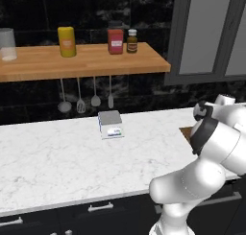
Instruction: Pick up the sponge from the counter and clean the cutting board by briefly scrubbing or pressing down on the cutting board. Once finished, release the sponge.
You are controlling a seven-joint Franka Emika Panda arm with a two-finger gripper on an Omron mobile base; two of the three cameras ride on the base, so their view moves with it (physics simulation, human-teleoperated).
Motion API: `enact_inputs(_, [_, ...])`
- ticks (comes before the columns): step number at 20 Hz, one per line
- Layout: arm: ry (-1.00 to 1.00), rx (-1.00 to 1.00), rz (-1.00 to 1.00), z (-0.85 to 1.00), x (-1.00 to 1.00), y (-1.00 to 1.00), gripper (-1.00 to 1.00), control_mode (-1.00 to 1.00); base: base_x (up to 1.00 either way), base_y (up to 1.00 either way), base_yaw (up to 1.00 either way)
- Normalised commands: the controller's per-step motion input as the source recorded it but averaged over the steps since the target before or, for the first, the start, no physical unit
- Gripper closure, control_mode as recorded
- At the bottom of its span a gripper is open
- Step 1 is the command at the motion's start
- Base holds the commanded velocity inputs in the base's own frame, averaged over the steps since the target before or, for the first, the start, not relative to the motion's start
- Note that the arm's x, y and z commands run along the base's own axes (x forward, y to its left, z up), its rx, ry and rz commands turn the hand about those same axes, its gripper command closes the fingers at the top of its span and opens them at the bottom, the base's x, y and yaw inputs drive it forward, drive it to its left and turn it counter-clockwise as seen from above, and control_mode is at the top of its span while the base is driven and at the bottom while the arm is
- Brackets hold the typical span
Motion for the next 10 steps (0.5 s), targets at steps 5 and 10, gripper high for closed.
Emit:
enact_inputs(5, [0.0,0.0,0.0,-0.03,-0.03,0.01,1.0,-1.0,0.0,0.0,0.0])
enact_inputs(10, [-0.01,0.0,0.0,-0.03,-0.24,0.0,1.0,-1.0,0.0,0.0,0.0])
